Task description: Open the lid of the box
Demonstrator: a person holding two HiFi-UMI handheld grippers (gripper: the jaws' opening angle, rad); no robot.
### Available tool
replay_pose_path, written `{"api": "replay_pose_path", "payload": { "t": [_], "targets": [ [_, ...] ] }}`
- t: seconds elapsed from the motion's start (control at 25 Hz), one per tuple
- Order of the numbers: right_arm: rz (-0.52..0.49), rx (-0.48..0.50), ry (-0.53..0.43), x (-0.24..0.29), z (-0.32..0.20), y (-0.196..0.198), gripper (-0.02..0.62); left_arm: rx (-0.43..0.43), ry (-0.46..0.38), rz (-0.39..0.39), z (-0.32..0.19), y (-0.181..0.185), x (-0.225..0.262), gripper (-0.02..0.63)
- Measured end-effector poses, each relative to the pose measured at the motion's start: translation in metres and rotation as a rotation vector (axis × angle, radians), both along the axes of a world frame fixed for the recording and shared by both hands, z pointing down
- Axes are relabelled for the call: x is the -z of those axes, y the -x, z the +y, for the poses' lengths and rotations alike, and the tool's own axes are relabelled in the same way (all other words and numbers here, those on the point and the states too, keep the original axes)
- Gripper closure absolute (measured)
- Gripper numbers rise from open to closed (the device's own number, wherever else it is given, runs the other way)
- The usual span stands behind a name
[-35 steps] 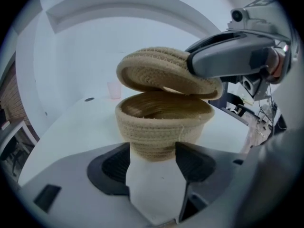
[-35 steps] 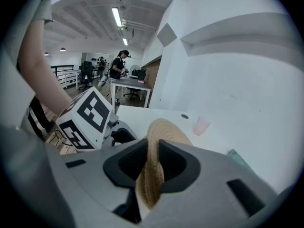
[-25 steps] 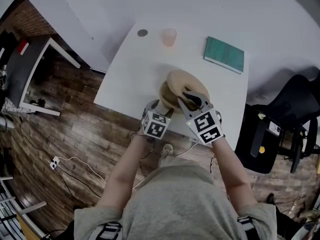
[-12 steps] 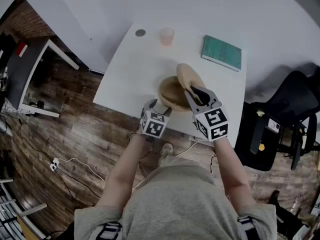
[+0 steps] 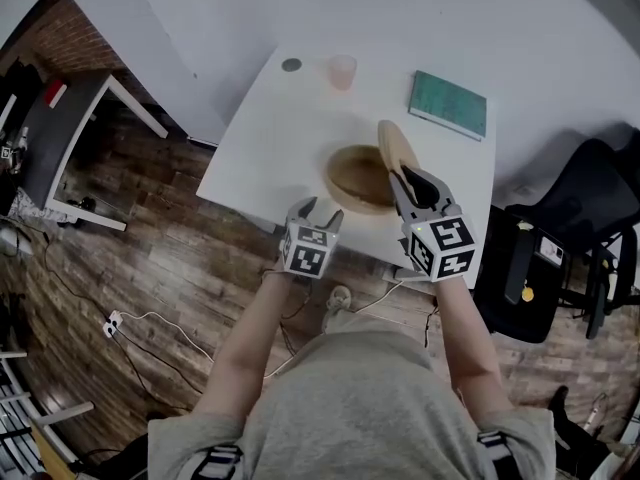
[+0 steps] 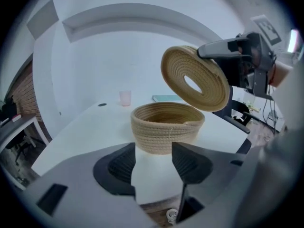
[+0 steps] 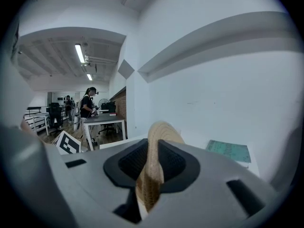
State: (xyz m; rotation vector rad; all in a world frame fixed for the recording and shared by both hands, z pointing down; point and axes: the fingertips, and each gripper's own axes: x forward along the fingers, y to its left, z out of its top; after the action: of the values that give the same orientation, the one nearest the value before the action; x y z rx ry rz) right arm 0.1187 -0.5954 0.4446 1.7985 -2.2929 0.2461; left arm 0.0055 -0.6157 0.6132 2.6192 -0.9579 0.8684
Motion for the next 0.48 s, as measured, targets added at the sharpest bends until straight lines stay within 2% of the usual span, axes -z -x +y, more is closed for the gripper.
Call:
{"api": "replay_pose_path", "payload": {
  "t": [0.2, 0.48],
  "targets": [
    [-0.030, -0.030, -0.023, 0.008, 0.026, 0.005, 0.523, 0.063, -0.051, 0.058, 0.010, 0.018, 0.022, 0.439],
    [-0.054, -0.041, -0.049, 0.014, 0.076, 0.018, 0.522, 0.137, -0.089, 0.121, 0.050, 0.037, 0.049, 0.529]
  ]
}}
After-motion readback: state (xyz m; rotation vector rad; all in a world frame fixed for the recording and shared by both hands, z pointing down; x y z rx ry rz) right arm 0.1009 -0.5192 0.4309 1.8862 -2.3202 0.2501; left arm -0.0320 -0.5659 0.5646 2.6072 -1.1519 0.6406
